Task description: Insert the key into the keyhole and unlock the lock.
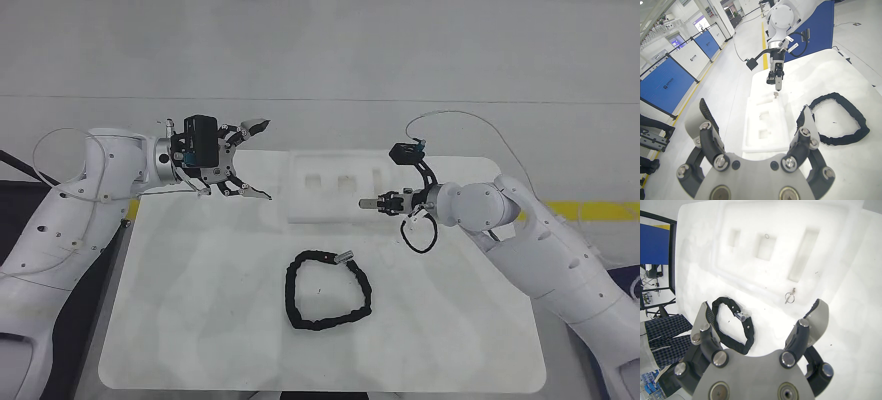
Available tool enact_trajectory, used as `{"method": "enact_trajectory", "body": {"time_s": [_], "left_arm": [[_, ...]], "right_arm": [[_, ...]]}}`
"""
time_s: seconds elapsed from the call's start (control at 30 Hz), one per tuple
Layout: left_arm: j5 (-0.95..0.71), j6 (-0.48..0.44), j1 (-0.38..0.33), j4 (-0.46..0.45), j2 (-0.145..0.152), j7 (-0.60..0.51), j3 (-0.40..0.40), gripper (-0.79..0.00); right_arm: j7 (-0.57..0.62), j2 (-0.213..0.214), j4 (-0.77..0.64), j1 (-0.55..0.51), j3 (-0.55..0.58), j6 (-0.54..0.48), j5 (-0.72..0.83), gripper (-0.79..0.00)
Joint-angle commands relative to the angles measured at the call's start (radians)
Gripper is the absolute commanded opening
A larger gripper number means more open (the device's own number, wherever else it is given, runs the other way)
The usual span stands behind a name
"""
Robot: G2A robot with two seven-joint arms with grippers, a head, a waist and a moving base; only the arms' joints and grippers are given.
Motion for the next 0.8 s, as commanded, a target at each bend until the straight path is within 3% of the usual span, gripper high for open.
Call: {"method": "enact_trajectory", "body": {"time_s": [0.0,0.07,0.1,0.2,0.33,0.47,0.6,0.77], "left_arm": [[0.0,0.0,0.0,0.0,0.0,0.0,0.0,0.0],[0.0,0.0,0.0,0.0,0.0,0.0,0.0,0.0],[0.0,0.0,0.0,0.0,0.0,0.0,0.0,0.0],[0.0,0.0,0.0,0.0,0.0,0.0,0.0,0.0],[0.0,0.0,0.0,0.0,0.0,0.0,0.0,0.0],[0.0,0.0,0.0,0.0,0.0,0.0,0.0,0.0],[0.0,0.0,0.0,0.0,0.0,0.0,0.0,0.0],[0.0,0.0,0.0,0.0,0.0,0.0,0.0,0.0]], "right_arm": [[0.015,-0.01,0.007,0.009,-0.015,0.017,-0.024,0.0],[0.018,-0.022,0.018,0.015,-0.024,0.03,-0.026,-0.052],[0.018,-0.027,0.025,0.017,-0.027,0.035,-0.025,-0.16],[0.029,-0.042,0.049,0.025,-0.04,0.048,-0.035,-0.188],[0.029,-0.06,0.077,0.032,-0.053,0.062,-0.058,-0.329],[0.034,-0.074,0.083,0.044,-0.066,0.109,-0.112,-0.363],[0.044,-0.087,0.082,0.048,-0.074,0.156,-0.15,-0.348],[0.048,-0.101,0.092,0.05,-0.077,0.204,-0.184,-0.434]]}}
